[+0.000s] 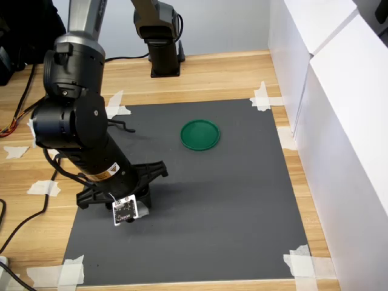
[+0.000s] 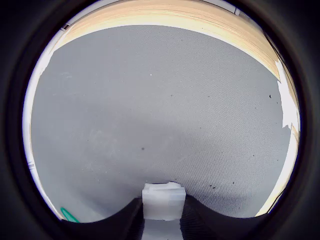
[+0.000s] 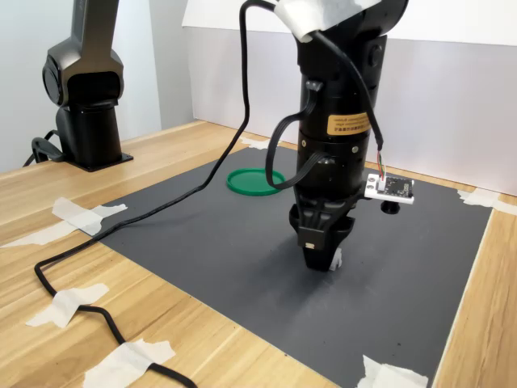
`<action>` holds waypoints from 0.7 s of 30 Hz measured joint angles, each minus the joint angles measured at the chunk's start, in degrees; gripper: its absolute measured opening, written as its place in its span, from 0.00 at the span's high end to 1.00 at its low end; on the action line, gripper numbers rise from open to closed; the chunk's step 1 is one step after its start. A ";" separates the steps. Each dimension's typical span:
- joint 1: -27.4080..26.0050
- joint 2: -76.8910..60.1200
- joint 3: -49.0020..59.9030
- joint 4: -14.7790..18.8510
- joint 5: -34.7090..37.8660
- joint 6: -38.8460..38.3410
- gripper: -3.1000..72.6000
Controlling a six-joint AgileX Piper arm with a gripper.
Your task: Grasp a white terminal and put it on the green lid.
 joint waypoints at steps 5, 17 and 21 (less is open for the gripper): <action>0.00 0.00 -0.06 0.00 0.25 0.00 0.59; 0.00 -6.31 0.41 -0.95 5.68 -2.75 0.59; 0.00 -11.00 2.65 -0.33 6.98 -3.02 0.59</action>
